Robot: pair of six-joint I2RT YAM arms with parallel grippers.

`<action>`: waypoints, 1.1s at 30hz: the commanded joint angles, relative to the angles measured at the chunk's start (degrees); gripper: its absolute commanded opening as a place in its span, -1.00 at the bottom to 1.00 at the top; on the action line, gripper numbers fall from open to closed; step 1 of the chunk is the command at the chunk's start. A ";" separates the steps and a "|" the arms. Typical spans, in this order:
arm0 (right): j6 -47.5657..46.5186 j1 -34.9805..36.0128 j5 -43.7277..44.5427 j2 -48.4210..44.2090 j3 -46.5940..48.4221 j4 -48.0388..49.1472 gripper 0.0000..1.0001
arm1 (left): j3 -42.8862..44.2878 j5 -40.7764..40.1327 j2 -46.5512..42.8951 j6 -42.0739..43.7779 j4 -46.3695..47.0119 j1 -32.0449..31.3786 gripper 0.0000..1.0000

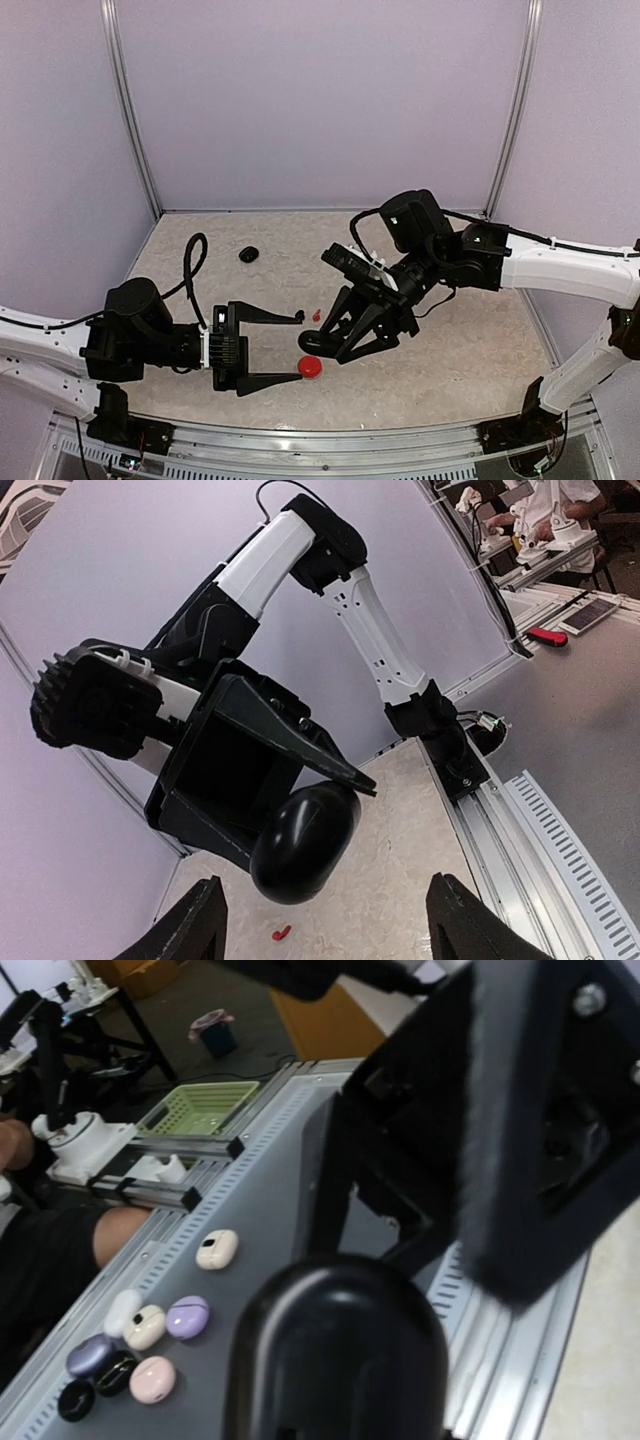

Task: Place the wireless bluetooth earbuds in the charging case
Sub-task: Pass from the right arm to the left

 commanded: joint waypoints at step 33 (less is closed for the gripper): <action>-1.50 1.03 3.33 1.46 2.44 -3.77 0.52 | 2.66 -1.45 3.13 -3.03 -2.37 -1.74 -1.00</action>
